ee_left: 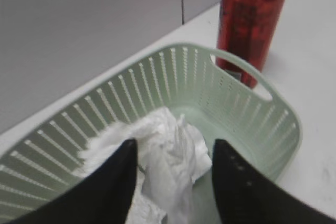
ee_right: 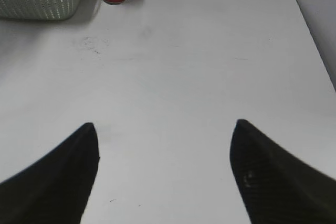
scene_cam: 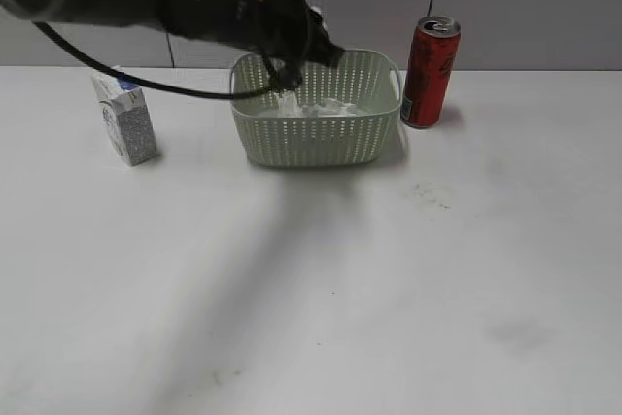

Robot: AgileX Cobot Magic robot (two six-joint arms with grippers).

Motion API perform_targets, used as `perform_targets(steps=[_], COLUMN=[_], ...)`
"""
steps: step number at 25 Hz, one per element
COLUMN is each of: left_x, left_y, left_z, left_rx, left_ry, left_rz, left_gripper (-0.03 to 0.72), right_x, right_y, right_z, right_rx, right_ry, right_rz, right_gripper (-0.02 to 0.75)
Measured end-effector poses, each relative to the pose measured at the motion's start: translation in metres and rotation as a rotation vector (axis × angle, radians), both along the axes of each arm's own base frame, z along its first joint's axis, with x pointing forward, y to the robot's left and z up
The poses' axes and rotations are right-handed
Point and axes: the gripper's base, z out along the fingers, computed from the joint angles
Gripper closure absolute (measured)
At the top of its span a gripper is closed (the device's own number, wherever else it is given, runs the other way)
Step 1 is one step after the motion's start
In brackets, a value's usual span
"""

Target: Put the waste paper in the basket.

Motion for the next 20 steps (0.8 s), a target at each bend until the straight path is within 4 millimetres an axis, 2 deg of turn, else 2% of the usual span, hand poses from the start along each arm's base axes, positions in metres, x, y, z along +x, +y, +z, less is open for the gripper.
perform_targets(steps=[3, 5, 6, 9, 13, 17, 20], left_x=[-0.001, -0.001, -0.001, -0.001, -0.003, -0.003, 0.003], left_y=[-0.012, -0.015, -0.015, -0.015, -0.015, -0.013, -0.003], left_z=[-0.032, -0.047, -0.051, -0.051, -0.036, -0.001, 0.033], left_rx=[0.043, 0.061, 0.069, 0.073, 0.083, 0.134, 0.175], left_ry=[0.053, 0.078, 0.09, 0.094, 0.116, 0.189, 0.255], left_rz=[-0.024, -0.029, -0.03, -0.032, -0.045, -0.079, -0.088], left_gripper=[0.249, 0.106, 0.072, 0.042, 0.04, 0.05, 0.06], right_x=[0.0, 0.0, 0.0, 0.0, 0.0, 0.0, 0.0], right_y=[0.0, 0.0, 0.0, 0.0, 0.0, 0.0, 0.0], right_z=[0.0, 0.0, 0.0, 0.0, 0.0, 0.0, 0.0], right_rx=[0.0, 0.0, 0.0, 0.0, -0.001, -0.001, 0.0], right_ry=[0.0, 0.0, 0.0, 0.0, 0.0, 0.0, 0.0], right_rz=[0.0, 0.0, 0.0, 0.0, 0.0, 0.0, 0.0], right_gripper=[0.149, 0.149, 0.149, 0.149, 0.149, 0.149, 0.149])
